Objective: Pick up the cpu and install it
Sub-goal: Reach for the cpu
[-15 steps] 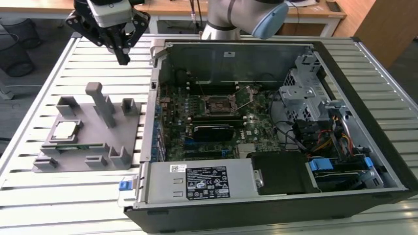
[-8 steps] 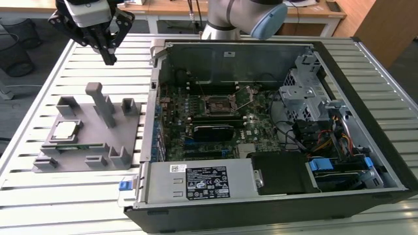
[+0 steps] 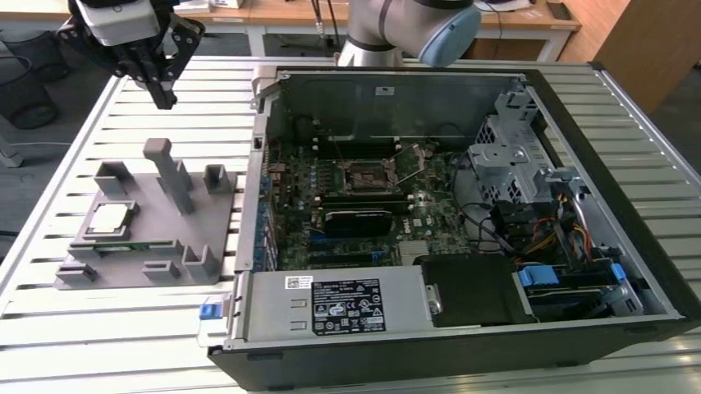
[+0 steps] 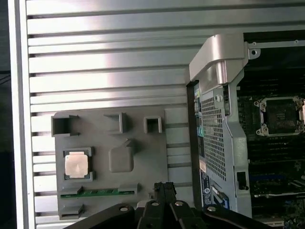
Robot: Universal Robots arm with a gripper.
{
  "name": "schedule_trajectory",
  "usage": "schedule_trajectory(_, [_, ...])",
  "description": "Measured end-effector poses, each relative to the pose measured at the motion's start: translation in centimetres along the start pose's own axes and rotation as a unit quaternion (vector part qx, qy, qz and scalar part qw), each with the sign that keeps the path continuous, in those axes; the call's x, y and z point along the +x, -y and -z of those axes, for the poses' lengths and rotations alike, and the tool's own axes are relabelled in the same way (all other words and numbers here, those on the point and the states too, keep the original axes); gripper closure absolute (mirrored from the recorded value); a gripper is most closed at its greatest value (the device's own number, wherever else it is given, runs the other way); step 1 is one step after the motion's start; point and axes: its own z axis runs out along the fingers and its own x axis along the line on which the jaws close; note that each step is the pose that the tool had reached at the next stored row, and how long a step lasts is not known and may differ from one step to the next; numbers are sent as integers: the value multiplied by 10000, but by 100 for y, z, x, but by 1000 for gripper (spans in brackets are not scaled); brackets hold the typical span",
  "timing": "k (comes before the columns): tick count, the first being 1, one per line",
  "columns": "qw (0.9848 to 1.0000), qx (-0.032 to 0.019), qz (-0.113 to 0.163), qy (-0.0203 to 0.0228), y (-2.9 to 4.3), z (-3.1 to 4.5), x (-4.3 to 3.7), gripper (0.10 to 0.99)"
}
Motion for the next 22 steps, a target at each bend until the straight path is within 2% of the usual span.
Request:
schedule_trajectory(2, [10000, 0, -4, -38, 2, 0, 32, 980])
schedule_trajectory(4, [10000, 0, -5, -56, 7, 1, 92, 980])
schedule_trajectory(7, [10000, 0, 8, -57, 17, 0, 199, 980])
schedule_trajectory(12, [9998, -2, 204, -66, 30, -9, 249, 980])
schedule_trajectory(18, [9988, -5, 476, -77, 39, -17, 300, 980])
schedule_trajectory(20, [9986, -6, 517, -79, 42, -19, 343, 980])
schedule_trajectory(22, [9986, -5, 529, -79, 49, -20, 425, 980])
